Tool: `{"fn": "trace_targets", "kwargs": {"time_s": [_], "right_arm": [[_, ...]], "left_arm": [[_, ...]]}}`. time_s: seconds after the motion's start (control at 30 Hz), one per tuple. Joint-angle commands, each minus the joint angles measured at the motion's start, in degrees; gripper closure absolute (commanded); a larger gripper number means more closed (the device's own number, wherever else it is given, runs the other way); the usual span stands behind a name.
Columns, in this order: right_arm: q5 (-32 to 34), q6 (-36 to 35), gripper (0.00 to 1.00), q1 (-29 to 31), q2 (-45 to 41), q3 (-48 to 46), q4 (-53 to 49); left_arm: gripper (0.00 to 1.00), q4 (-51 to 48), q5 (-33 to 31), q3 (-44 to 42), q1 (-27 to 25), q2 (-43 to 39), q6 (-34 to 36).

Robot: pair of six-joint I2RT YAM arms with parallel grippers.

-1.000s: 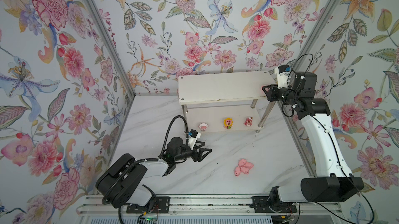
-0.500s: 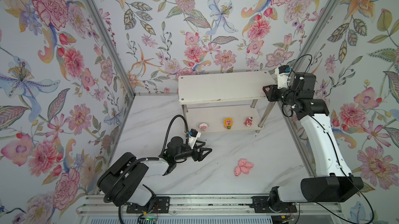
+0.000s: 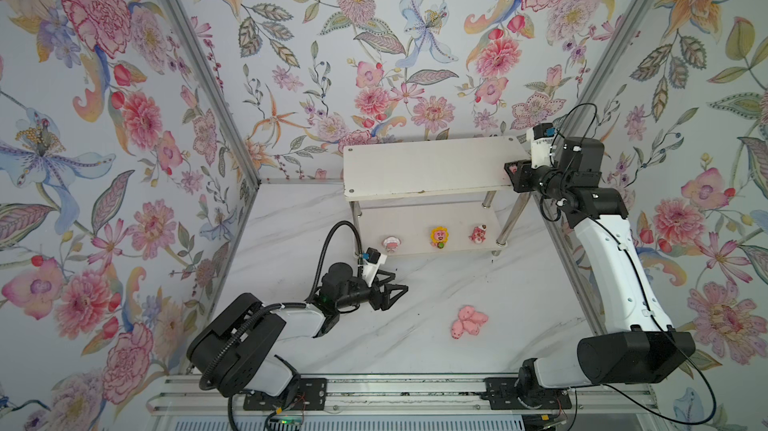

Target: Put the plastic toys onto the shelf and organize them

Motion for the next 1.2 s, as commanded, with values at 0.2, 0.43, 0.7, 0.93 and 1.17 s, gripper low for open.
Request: {"fn": "trace_targets", "kwargs": {"time_s": [0.2, 0.43, 0.7, 0.93, 1.17], "right_arm": [[-3.22, -1.30, 0.75, 0.15, -2.88, -6.57, 7.93], [-3.79, -3.56, 0.75, 0.09, -4.35, -9.50, 12.90], [-2.51, -6.37, 0.74, 0.01, -3.90, -12.94, 14.96], [-1.66, -6.20, 0.63, -0.07, -5.72, -16.34, 17.01], [-1.29, -5.49, 0.51, -0.11, -8.06, -18.23, 17.97]], "left_arm": [[0.24, 0.59, 0.70, 2.08, 0.79, -0.14, -0.16], [0.24, 0.70, 0.32, 1.93, 0.79, -0.60, -0.25], [0.24, 0.64, 0.35, 2.17, 0.78, -0.40, -0.36], [0.21, 0.30, -0.14, 1.78, 0.78, -0.93, -0.06], [0.19, 0.24, -0.18, 1.72, 0.81, -1.26, 0.04]]}}
